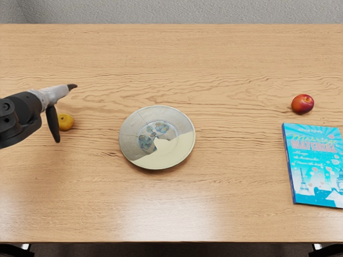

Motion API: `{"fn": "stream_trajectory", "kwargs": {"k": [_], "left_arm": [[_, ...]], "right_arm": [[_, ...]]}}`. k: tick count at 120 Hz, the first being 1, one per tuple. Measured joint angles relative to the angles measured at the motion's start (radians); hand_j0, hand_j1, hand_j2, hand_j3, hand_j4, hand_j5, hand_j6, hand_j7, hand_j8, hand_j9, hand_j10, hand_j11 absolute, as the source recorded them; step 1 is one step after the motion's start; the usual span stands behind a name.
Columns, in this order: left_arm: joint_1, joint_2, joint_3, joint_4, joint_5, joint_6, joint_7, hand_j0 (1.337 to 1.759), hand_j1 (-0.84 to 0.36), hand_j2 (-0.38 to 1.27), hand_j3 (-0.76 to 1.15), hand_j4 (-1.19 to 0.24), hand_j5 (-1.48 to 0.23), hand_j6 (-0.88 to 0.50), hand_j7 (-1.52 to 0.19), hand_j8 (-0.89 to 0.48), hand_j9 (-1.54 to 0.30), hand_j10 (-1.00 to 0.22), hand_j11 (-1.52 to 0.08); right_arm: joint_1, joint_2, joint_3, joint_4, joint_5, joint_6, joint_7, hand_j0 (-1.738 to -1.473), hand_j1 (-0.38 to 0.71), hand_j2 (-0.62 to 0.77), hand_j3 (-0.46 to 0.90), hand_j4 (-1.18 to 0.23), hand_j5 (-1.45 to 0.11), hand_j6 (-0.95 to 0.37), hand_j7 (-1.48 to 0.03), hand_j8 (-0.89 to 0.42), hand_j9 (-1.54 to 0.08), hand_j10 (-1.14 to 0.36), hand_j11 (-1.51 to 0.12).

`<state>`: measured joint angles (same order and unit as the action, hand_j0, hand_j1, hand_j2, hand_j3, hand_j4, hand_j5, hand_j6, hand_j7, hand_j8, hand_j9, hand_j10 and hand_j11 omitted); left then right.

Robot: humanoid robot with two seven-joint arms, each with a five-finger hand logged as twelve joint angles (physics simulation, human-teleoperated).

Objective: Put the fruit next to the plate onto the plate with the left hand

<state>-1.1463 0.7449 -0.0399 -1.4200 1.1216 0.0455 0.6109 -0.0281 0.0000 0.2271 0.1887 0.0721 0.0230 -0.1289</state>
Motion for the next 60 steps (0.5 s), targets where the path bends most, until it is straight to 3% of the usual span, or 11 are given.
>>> {"fn": "stream_trajectory", "kwargs": {"k": [33,60], "left_arm": [[0.011,-0.055,0.004,0.093,0.004,0.006,0.0,1.658,0.33,0.01,0.0,-0.02,-0.02,-0.02,-0.02,-0.02,-0.02,-0.02,-0.02],[0.025,-0.073,0.005,0.132,0.004,0.006,0.0,1.658,0.24,0.02,0.0,-0.09,-0.12,-0.1,-0.12,-0.1,-0.12,-0.09,-0.12]], "right_arm": [[-0.001,0.0,0.0,-0.001,0.0,0.0,0.0,-1.658,-0.32,-0.01,0.0,-0.03,-0.04,-0.03,-0.04,-0.03,-0.04,-0.03,-0.04],[-0.001,0.0,0.0,-0.001,0.0,0.0,0.0,-1.658,-0.32,-0.01,0.0,-0.03,-0.03,-0.03,-0.03,-0.03,-0.03,-0.03,-0.03]]}}
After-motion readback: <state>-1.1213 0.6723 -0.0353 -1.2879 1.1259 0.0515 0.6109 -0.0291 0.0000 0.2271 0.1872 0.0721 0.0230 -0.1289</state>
